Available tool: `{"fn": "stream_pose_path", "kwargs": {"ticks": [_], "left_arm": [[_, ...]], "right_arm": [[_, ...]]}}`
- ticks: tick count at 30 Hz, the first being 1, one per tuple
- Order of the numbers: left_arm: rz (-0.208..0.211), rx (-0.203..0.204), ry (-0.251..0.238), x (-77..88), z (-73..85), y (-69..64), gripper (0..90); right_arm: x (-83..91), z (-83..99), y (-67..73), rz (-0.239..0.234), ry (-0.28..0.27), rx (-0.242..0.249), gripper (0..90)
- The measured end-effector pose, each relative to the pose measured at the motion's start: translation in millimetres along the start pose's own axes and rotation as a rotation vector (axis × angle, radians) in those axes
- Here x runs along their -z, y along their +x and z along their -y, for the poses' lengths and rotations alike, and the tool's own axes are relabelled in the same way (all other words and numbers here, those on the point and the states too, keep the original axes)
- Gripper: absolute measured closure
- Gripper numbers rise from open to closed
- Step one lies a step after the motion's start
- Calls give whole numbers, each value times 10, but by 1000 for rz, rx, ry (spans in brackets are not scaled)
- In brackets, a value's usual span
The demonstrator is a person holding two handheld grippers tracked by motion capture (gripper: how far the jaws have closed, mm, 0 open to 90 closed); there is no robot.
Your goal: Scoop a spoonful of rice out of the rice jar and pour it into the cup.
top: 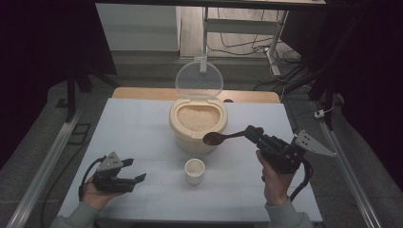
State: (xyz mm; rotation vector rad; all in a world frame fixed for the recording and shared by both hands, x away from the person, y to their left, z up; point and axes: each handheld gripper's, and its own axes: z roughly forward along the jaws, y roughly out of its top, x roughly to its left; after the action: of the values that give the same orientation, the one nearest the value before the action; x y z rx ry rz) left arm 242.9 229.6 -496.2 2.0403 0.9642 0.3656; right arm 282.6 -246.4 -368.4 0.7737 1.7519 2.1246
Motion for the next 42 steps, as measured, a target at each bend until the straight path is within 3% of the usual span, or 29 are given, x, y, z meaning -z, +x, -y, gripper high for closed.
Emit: {"fn": "stream_pose_path", "kwargs": {"ticks": [7,20,32,36,42], "left_arm": [[1,2,3,-8,3,6,232],[2,5,9,-13,11,21,231],[5,3,20,-26,13,14,230],[8,1,25,-39,16,7,230],[11,0,32,-54,19,3,230]], "right_arm": [[-121,-163,-114,30,-33,-3,836],[-442,-316,-347,93,-9,-2,836],[-707,-262,-482,163,92,38,835],[-841,-188,-494,201,153,86,835],[-952,-141,-499,244,194,129,835]]}}
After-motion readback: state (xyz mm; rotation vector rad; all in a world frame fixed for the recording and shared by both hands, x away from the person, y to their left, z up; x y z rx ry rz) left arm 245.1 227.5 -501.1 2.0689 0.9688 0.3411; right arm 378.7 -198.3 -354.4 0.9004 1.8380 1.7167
